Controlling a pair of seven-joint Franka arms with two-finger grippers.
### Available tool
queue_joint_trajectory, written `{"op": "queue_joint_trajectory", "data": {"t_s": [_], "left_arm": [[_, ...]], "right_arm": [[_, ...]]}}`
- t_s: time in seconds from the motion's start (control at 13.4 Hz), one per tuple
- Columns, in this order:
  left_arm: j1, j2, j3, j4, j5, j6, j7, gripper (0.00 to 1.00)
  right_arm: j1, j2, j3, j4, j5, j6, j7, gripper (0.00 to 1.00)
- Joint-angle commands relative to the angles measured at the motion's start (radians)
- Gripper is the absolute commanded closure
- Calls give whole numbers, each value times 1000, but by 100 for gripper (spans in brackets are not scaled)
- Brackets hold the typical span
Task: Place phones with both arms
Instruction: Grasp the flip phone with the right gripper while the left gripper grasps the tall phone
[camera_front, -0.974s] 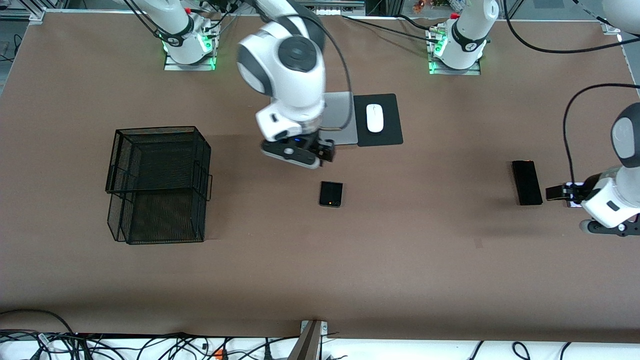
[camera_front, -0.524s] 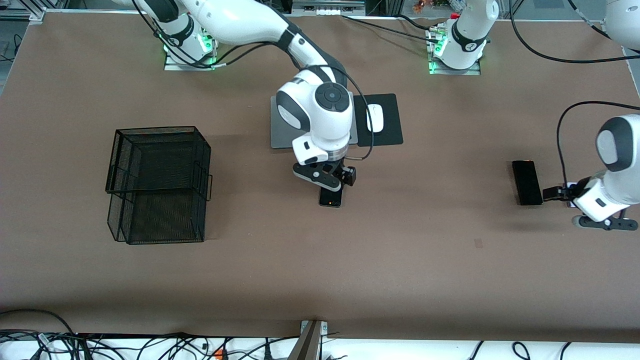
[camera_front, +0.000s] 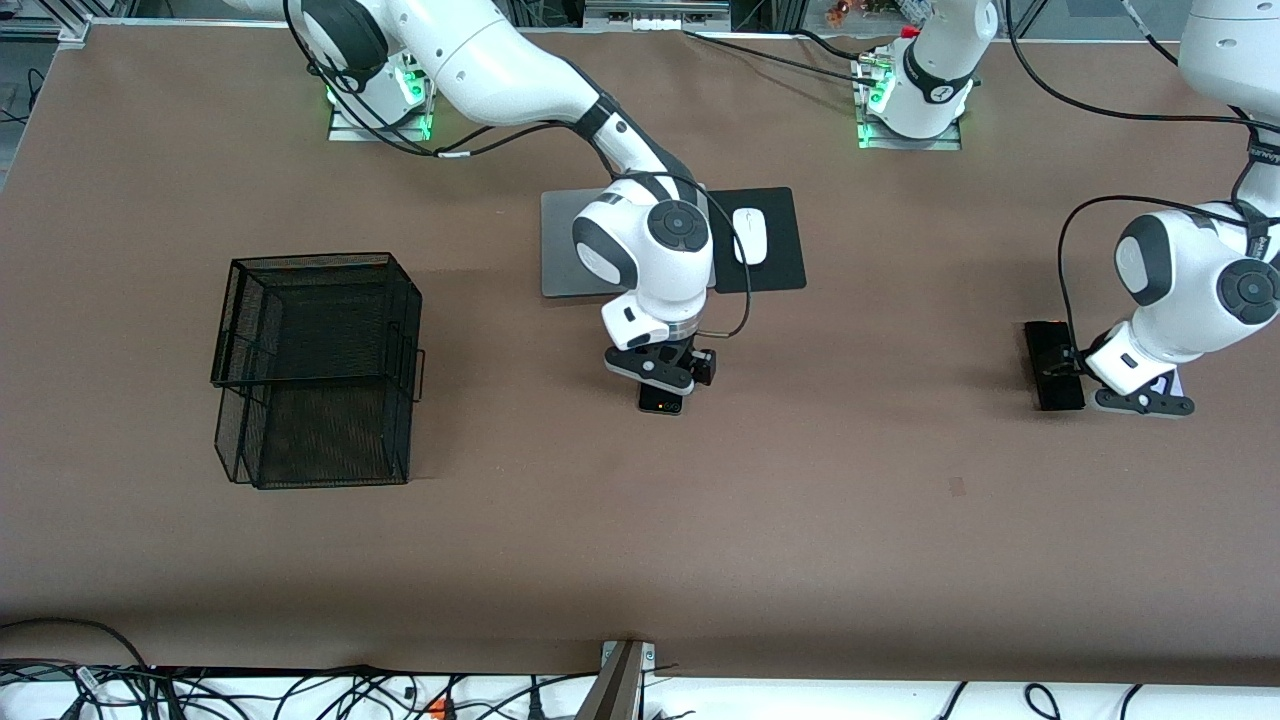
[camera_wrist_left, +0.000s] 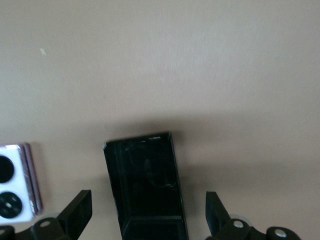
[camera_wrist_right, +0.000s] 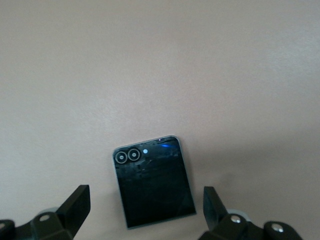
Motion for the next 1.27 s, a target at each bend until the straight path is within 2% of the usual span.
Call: {"op": "queue_joint_trajectory", "data": {"t_s": [0.0,0.22,0.45,0.67,1.2], "left_arm": [[21,17,-14,-14,-2,17,29,0],[39,40,-14,-14,-10,23,26,0],[55,60,-20,-14,-120,23,28,0],[58,73,-20,-7,-120,23,31,0],[62,73,-20,0,-120,23,31,0]], "right_arm": [[5,15,-8,2,-15,13,-68,0],[2,47,-9,0,-15,93,-75,0],[-6,56,-17,-3,-18,118,-148,0],[-7,56,-18,-5,-19,119,-216,0],[-7,78,-18,-11,-15,164,-218,0]]}}
